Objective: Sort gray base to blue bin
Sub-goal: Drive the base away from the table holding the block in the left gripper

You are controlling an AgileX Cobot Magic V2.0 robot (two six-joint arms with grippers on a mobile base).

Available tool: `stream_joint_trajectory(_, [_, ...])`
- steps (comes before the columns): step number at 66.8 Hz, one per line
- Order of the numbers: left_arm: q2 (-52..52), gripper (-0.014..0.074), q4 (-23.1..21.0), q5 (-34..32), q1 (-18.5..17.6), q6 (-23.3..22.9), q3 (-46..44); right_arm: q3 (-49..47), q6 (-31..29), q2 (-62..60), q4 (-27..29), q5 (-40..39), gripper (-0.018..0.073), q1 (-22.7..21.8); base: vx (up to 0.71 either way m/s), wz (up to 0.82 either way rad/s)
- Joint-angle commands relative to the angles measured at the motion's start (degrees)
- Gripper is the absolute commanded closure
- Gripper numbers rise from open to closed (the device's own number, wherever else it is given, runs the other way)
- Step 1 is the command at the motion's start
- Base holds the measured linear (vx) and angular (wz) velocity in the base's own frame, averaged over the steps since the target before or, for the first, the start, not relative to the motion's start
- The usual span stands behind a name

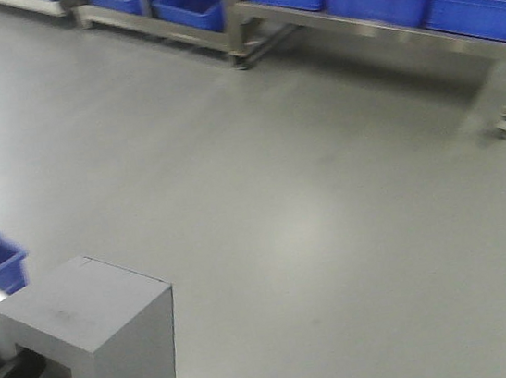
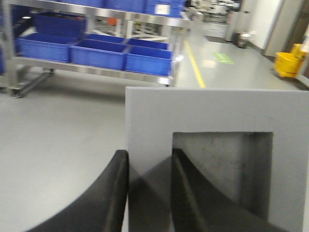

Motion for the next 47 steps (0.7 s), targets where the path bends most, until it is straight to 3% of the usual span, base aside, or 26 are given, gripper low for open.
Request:
stream_joint_trajectory(1, [0.1, 0.0603, -0.2, -6.4, 0.0, -0.3, -1.8, 0.3, -0.7, -0.4, -0.5, -4.5, 0.0564, -0.1, -0.02, -0.81])
stream_joint_trajectory(47, [0.1, 0.0603, -0.2, -6.3, -0.1, -0.3, -1.8, 0.3, -0.7, -0.4, -0.5, -4.5, 0.0564, -0.1, 0.06, -0.78])
